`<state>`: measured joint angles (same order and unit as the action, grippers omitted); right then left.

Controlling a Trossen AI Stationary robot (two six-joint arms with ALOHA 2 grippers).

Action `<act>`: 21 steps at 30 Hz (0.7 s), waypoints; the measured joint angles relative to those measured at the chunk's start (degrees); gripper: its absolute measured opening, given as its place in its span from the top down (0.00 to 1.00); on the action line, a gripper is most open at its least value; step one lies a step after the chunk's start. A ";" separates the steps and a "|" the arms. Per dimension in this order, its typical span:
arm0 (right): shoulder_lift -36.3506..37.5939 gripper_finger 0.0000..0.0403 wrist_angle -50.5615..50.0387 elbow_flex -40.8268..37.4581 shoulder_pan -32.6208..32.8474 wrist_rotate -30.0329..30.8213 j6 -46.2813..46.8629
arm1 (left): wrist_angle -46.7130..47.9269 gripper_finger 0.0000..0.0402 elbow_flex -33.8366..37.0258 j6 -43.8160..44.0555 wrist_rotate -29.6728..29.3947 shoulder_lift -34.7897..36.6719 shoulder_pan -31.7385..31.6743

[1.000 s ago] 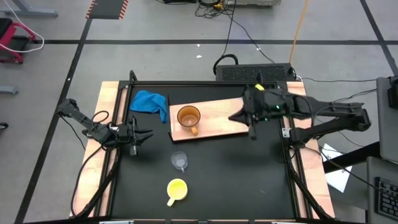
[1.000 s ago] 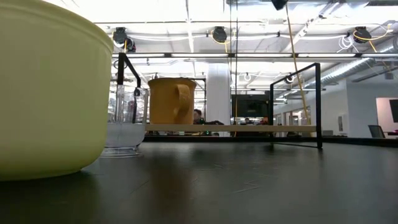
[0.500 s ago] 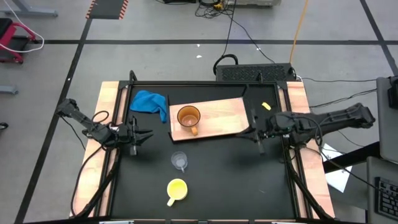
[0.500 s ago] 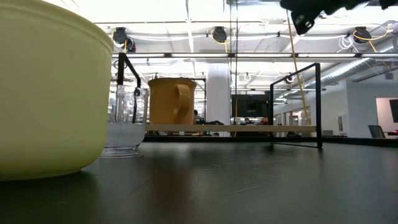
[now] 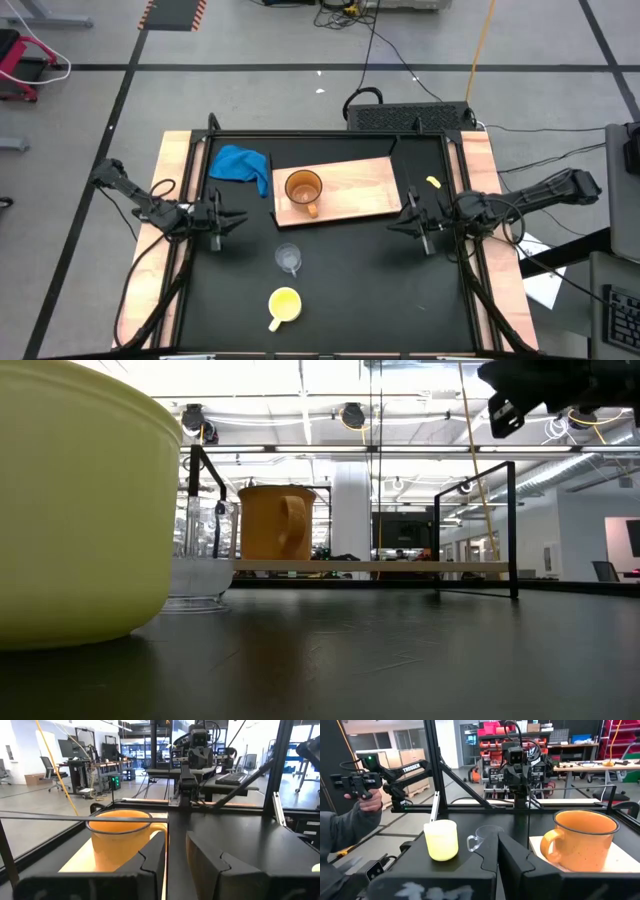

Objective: Stack small to large cups/mugs on shelf
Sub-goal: Put the yellow mug on the shelf

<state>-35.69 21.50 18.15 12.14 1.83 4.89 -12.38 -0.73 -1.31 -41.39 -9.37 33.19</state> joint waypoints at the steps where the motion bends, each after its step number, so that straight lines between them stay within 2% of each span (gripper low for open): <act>1: 0.16 1.00 0.81 -0.75 0.00 -0.02 -0.11 | -0.06 0.80 0.00 0.49 0.45 0.02 0.00; 5: 1.53 1.00 3.35 -3.65 -0.02 -0.18 -0.22 | -0.03 0.80 0.00 3.04 5.68 0.00 0.00; 12: 3.99 1.00 7.05 -6.92 -0.02 -0.28 -0.42 | -3.11 0.80 0.00 6.12 21.85 -2.15 0.04; 16: 4.21 1.00 6.99 -6.92 -0.02 -0.33 -0.42 | -9.28 0.80 -0.65 6.16 23.93 -6.62 0.27; 21: 4.21 1.00 6.98 -6.92 -0.02 -0.33 -0.12 | -11.47 0.80 -6.61 6.15 23.95 -15.84 1.99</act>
<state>-31.48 28.48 11.22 12.12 1.50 4.77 -23.85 -7.35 4.84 -17.44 -25.20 35.18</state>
